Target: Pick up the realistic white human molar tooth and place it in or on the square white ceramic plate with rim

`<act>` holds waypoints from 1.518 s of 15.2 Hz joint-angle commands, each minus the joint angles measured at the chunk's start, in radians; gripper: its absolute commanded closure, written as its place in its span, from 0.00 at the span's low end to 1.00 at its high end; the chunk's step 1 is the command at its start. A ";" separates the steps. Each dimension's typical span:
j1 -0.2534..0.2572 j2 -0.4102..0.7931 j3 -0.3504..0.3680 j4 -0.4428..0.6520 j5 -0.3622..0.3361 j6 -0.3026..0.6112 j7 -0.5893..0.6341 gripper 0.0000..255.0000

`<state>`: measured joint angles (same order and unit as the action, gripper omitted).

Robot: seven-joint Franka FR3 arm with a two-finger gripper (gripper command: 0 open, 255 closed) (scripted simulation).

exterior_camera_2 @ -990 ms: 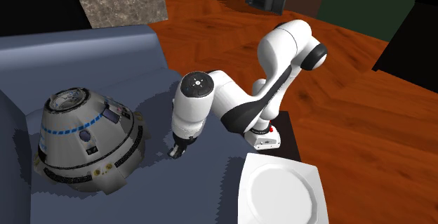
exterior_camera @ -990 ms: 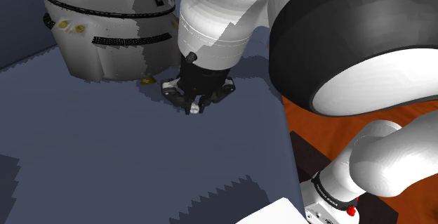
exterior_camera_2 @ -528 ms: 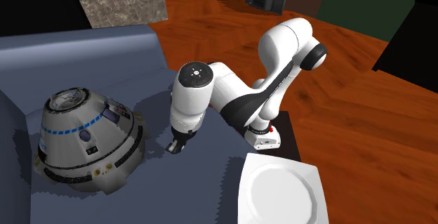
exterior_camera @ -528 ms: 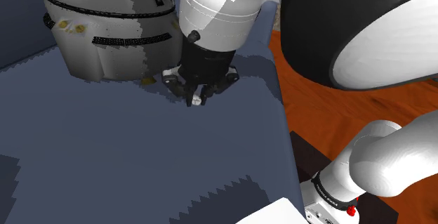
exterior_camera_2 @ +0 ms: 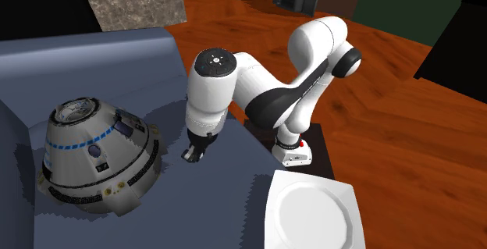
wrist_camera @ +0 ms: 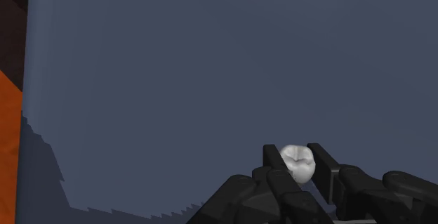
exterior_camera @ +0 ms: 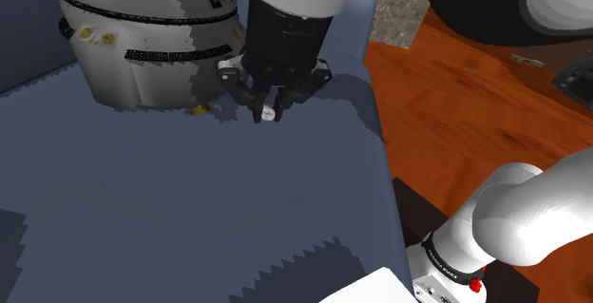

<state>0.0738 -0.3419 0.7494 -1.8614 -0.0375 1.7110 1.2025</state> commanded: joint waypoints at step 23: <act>0.091 -0.091 0.266 0.184 0.116 -0.263 0.339 1.00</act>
<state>0.1680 -0.4383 0.9872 -1.6901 0.0758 1.4555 1.5140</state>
